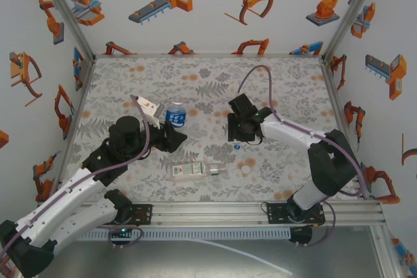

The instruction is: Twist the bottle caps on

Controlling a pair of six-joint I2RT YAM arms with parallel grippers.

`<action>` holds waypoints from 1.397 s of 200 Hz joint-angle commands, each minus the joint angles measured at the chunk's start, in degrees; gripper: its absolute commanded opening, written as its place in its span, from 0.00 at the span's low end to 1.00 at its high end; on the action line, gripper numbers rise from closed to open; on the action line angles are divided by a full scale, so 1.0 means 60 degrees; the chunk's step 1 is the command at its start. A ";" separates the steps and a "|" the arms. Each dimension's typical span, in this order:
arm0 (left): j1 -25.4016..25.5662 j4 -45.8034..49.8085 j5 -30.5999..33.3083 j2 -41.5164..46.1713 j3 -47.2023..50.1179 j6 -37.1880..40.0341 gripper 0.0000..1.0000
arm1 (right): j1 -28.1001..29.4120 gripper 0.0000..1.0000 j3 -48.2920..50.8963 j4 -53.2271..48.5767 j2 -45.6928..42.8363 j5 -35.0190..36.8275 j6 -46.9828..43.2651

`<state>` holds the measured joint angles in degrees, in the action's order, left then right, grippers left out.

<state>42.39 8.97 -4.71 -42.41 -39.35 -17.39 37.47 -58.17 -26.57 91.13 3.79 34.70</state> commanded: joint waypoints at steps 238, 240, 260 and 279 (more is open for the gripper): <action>0.0040 -0.0062 0.0225 0.0402 0.0245 -0.0059 0.00 | 0.0405 0.38 -0.0311 -0.0471 0.1144 0.0584 0.0296; 0.0039 -0.0068 0.0227 0.0400 0.0238 -0.0061 0.00 | 0.0405 0.38 -0.0317 -0.0475 0.1144 0.0576 0.0296; 0.0039 -0.0063 0.0204 0.0389 0.0223 -0.0057 0.00 | 0.0405 0.39 -0.0367 -0.0537 0.1173 0.0598 0.0289; 0.0039 -0.0063 0.0205 0.0387 0.0230 -0.0051 0.00 | 0.0412 0.39 -0.0376 -0.0563 0.1152 0.0637 0.0281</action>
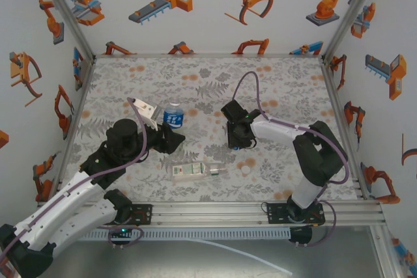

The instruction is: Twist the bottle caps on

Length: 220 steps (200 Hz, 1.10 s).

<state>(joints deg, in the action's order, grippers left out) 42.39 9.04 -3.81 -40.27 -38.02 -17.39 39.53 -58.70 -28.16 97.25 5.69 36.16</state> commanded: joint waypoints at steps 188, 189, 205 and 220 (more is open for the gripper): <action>0.0440 0.1374 -0.1316 -0.1293 -0.1367 0.3035 0.00 | 0.0077 0.23 -0.0049 0.0122 -0.2272 0.0080 -0.1554; 0.0452 0.1384 -0.1329 -0.1311 -0.1375 0.3084 0.00 | 0.0077 0.23 -0.0048 0.0130 -0.2304 0.0063 -0.1608; 0.0670 0.1558 -0.1621 -0.1469 -0.1512 0.4106 0.00 | 0.0077 0.22 -0.0144 0.0142 -0.2913 -0.0215 -0.2200; 0.0879 0.1728 -0.1861 -0.1560 -0.1614 0.5010 0.00 | 0.0077 0.21 -0.0285 0.0088 -0.3497 -0.0608 -0.2796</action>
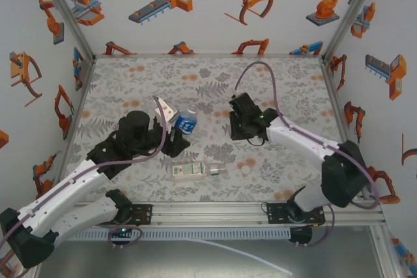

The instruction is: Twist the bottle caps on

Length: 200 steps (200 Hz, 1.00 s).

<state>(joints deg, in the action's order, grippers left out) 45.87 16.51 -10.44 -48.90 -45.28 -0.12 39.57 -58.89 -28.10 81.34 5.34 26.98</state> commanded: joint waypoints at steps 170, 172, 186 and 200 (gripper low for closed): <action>0.0579 0.1882 -0.2870 -0.0246 -0.1337 0.5923 0.00 | 0.0084 0.06 -0.1399 0.0913 -0.4301 -0.9003 -0.4336; 0.0582 0.1889 -0.2866 -0.0244 -0.1343 0.5949 0.00 | 0.0084 0.05 -0.1412 0.0929 -0.4290 -0.9059 -0.4323; 0.0588 0.1891 -0.2867 -0.0268 -0.1386 0.6021 0.00 | 0.0113 0.04 -0.1490 0.0916 -0.4257 -0.9243 -0.4315; 0.0604 0.1891 -0.2979 -0.0258 -0.1430 0.6110 0.00 | 0.0156 0.04 -0.1542 0.0936 -0.4226 -0.9327 -0.4307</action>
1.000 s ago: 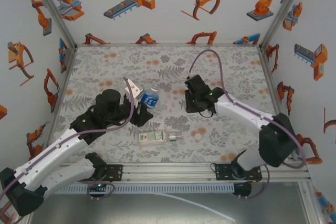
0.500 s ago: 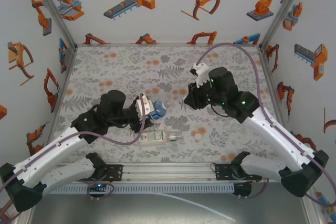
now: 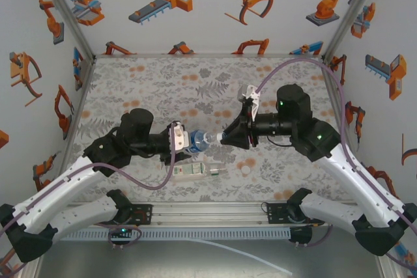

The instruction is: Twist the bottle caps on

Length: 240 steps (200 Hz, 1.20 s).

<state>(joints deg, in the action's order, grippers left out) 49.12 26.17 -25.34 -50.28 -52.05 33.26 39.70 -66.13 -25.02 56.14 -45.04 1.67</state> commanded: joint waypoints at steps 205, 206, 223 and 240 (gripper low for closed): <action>0.0133 0.0835 -0.0714 -0.0482 -0.0809 0.0551 0.00 | 0.1033 0.00 -0.1116 -0.0694 0.0797 0.0798 -0.0777; 0.0133 0.0836 -0.0713 -0.0490 -0.0813 0.0551 0.00 | 0.1039 0.00 -0.1119 -0.0716 0.0803 0.0812 -0.0792; 0.0148 0.0835 -0.0757 -0.0507 -0.0846 0.0574 0.00 | 0.1128 0.00 -0.1230 -0.0992 0.0907 0.0907 -0.1002; 0.0148 0.0826 -0.0786 -0.0541 -0.0896 0.0555 0.00 | 0.1240 0.00 -0.1338 -0.1239 0.1036 0.0974 -0.1174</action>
<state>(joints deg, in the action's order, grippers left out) 49.50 31.46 -27.24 -53.32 -55.16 35.42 45.93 -71.92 -29.76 61.14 -40.82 -2.07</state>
